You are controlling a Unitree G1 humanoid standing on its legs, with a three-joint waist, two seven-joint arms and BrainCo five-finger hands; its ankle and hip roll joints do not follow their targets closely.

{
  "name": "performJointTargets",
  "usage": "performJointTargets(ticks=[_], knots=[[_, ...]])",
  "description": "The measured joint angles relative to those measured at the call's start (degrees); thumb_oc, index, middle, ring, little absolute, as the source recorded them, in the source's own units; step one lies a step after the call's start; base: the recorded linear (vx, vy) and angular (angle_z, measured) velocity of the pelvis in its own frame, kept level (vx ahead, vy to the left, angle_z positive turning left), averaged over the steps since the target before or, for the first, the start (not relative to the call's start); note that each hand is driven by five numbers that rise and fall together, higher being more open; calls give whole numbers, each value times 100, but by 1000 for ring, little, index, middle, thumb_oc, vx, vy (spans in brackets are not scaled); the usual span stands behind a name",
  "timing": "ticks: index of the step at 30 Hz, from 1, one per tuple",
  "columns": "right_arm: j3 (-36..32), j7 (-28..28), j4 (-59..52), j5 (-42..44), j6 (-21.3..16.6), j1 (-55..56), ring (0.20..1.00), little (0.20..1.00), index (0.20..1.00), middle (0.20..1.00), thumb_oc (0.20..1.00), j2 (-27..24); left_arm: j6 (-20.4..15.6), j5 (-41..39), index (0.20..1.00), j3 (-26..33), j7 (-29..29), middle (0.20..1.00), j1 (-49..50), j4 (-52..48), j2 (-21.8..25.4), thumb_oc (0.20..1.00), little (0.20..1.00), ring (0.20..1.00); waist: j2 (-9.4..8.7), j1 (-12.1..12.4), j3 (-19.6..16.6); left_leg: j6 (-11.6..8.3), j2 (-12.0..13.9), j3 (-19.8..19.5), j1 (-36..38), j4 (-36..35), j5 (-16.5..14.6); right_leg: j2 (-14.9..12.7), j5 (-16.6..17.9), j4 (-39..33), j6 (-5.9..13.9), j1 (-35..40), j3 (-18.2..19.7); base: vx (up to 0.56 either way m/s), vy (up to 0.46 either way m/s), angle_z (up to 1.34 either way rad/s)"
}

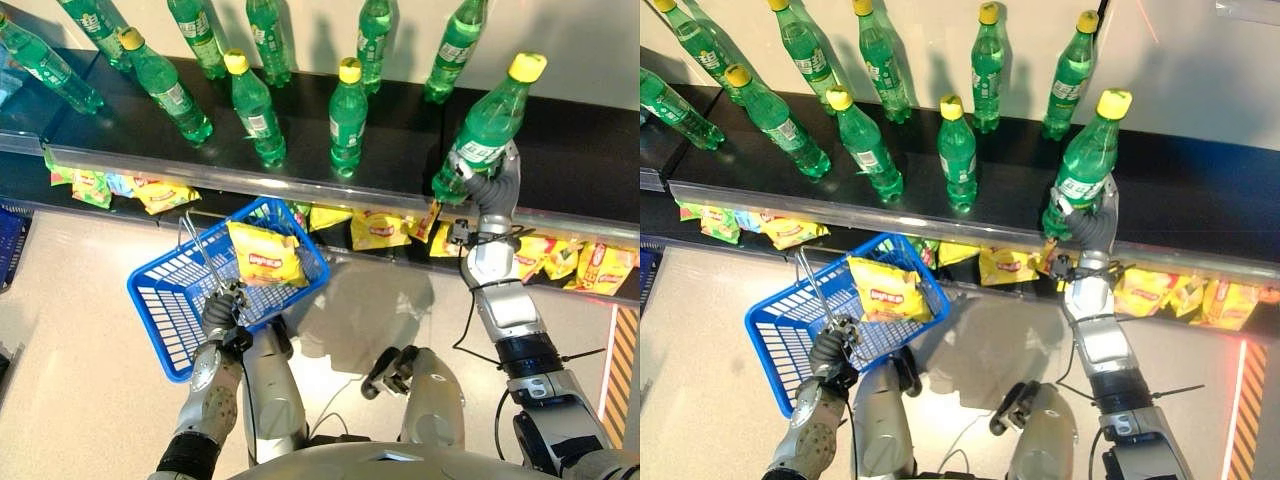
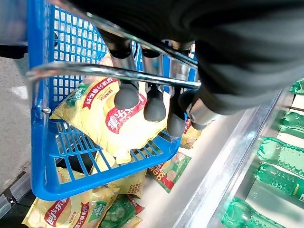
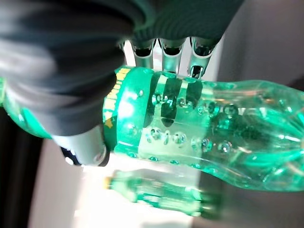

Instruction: Pick up the snacks into the basket

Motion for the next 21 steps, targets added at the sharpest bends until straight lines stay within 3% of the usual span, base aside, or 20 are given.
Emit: performJointTargets(ticks=[4,7,10,15,21], knots=[[285,655,-486,293,-108,218,200,200,200,200,200,-175,0,-3,200,35,-7,200,115,-249,4,200,200,200,-94,-2,51,9,-28,0,24,-57,27,4,1,-16,-1,21,-19,1,-8,2],[845,1377,-567,700,-91,398,200,200,200,200,200,-518,0,-5,200,72,-73,200,179,-465,13,200,200,200,-259,8,125,34,-62,-10,101,-194,87,13,1,-99,-1,143,-105,20,-32,12],[1286,1915,-582,948,-32,419,200,200,200,200,200,-769,8,-3,200,106,-156,200,162,-478,18,200,200,200,-301,69,139,37,-75,-13,107,-256,120,18,12,-144,17,193,-153,16,-33,9],[2075,2812,-614,1638,273,316,200,200,200,200,200,-1238,23,-5,200,243,-233,200,203,-580,60,200,200,200,-362,282,164,1,-84,-22,114,-306,159,27,21,-201,29,268,-230,15,-27,6],[3093,3706,-581,3384,773,-233,200,200,200,200,200,-1774,155,-97,200,228,-438,200,347,-1065,309,200,200,200,-601,427,210,3,-152,-12,285,-527,277,31,39,-351,61,499,-371,19,-32,11]])
